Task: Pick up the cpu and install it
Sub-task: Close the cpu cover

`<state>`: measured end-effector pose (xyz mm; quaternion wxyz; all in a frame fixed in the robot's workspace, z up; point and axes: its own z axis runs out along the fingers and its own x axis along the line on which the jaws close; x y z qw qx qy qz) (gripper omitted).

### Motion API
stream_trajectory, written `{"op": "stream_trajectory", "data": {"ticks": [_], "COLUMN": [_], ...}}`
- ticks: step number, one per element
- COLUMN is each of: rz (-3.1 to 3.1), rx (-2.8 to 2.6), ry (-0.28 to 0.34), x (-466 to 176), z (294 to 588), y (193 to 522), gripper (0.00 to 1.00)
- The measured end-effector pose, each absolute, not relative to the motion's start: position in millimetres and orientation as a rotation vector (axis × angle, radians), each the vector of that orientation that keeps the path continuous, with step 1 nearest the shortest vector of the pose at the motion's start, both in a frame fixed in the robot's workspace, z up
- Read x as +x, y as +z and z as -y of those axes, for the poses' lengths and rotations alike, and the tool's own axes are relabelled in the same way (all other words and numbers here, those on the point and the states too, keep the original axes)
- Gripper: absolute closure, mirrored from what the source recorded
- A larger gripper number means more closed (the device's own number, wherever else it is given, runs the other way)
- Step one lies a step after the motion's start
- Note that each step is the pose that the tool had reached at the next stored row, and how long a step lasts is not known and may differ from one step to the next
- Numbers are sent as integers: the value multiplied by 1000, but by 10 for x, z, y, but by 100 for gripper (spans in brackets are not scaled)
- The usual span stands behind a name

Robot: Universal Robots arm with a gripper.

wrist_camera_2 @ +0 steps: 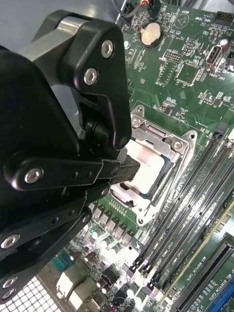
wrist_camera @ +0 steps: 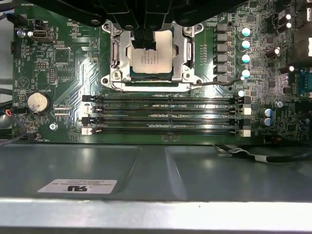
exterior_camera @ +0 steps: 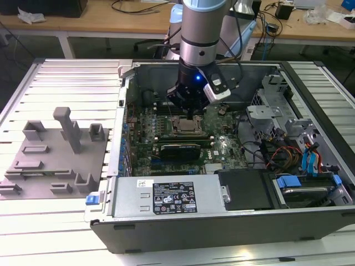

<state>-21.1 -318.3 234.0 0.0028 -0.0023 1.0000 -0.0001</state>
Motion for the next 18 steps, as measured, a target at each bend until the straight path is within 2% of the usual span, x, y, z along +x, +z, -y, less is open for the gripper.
{"op": "stream_trajectory", "data": {"ticks": [18], "rz": [-3136], "rx": [-8], "ry": [0], "x": [-444], "z": [3188], "y": [2272], "gripper": [89]}}
